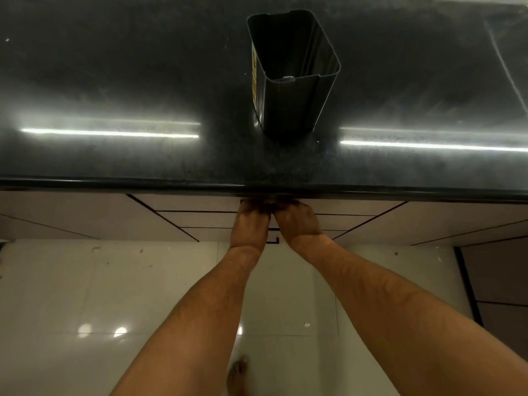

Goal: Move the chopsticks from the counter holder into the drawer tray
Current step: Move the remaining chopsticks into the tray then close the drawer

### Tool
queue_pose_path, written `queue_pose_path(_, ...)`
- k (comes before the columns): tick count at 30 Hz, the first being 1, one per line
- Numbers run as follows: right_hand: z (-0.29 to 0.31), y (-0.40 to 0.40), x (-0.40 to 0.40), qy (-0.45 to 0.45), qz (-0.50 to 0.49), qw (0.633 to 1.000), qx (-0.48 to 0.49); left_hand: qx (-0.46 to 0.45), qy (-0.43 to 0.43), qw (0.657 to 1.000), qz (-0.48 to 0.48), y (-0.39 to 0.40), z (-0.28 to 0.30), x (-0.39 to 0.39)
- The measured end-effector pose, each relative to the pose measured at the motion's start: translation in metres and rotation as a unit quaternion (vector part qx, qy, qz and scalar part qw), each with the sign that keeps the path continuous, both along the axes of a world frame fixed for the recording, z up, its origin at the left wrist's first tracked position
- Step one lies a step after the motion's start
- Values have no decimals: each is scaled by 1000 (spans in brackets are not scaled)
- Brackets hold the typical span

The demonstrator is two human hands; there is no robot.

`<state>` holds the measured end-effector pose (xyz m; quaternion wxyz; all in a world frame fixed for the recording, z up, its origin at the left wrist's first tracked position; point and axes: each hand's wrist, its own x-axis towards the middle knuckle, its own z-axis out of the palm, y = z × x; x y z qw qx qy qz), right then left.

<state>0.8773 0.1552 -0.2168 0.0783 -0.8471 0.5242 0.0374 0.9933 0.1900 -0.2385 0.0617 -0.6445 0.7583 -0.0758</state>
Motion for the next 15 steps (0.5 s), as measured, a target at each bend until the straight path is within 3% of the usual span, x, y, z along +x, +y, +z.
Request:
queue_pose_path(6,4,3,5,24,-21,999,24,9,30,999,-9,-1,-2,0)
queue_pose_path(8,5,4,5,25,-27,999,28,-5,93,996,9,-3,-3,6)
queue_pose_path(11,12,1,7,27,-48,997,62,49,233,970,53,-7,-2,5)
queue_pose_path(15,25,7,6,-5,-62,993,97,99,268,956,65,-3,12,7)
